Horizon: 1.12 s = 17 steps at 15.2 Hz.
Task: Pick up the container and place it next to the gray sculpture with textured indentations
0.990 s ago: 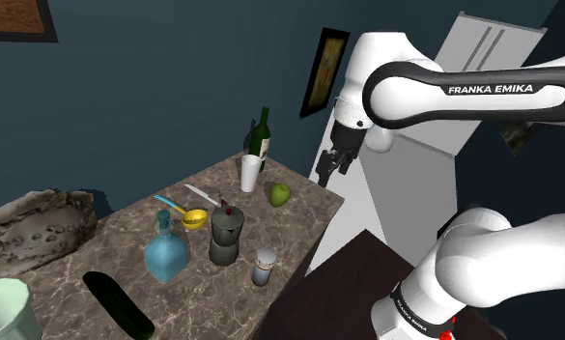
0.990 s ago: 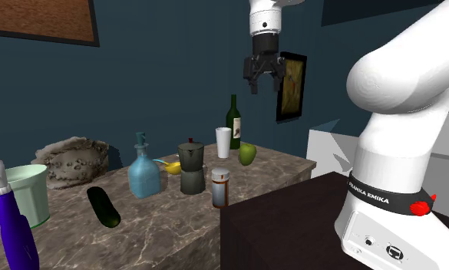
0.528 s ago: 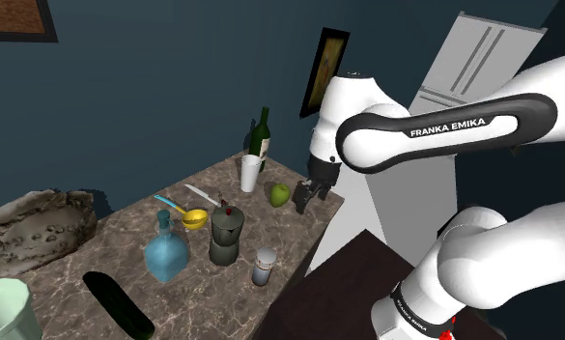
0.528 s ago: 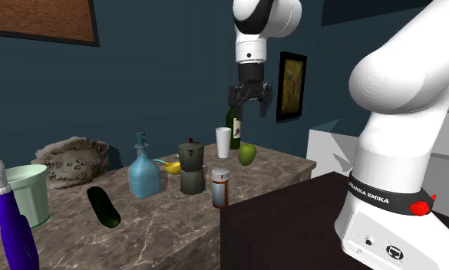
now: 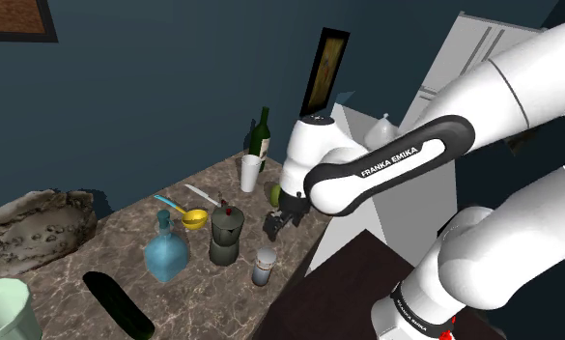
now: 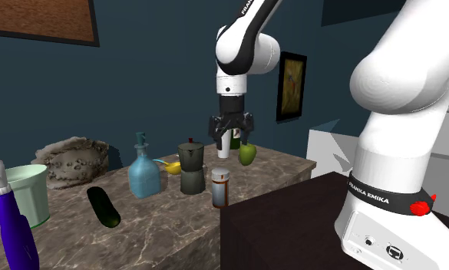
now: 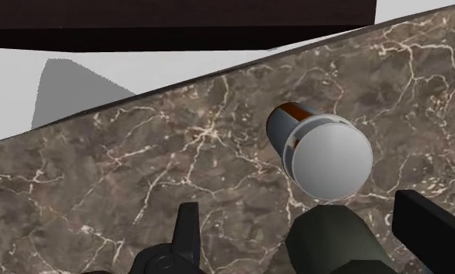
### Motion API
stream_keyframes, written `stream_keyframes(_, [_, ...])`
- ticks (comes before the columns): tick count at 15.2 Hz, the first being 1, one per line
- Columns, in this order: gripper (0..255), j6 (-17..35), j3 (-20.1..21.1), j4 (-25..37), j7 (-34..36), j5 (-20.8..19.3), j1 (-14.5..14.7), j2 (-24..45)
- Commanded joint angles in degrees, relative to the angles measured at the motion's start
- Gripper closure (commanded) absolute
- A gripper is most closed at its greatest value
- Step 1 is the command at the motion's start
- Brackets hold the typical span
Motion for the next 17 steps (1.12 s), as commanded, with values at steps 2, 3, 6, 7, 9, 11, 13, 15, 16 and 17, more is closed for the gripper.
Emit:
stream_keyframes(2, [0,6.8,2.5,1.0,4.3,-2.0,-0.5,7.4])
stream_keyframes(3, [0,8.9,3.3,1.6,6.2,-3.4,-0.7,10.1])
stream_keyframes(6, [0,13.7,4.2,3.0,11.4,-8.3,-1.2,16.6])
stream_keyframes(7, [0,14.6,4.1,3.0,12.2,-9.5,-1.3,17.6])
stream_keyframes(9, [0,16.4,3.6,3.1,14.0,-11.9,-1.3,19.7])
stream_keyframes(11, [0,18.2,2.8,3.3,15.9,-14.6,-1.1,21.9])
stream_keyframes(13, [0,19.5,1.9,3.5,17.6,-16.9,-0.7,23.6])
stream_keyframes(15, [0,19.5,1.8,3.5,17.6,-16.9,-0.6,23.6])
stream_keyframes(16, [0,19.5,1.8,3.5,17.6,-16.9,-0.6,23.6])
stream_keyframes(17, [0,19.5,1.8,3.5,17.6,-16.9,-0.6,23.6])
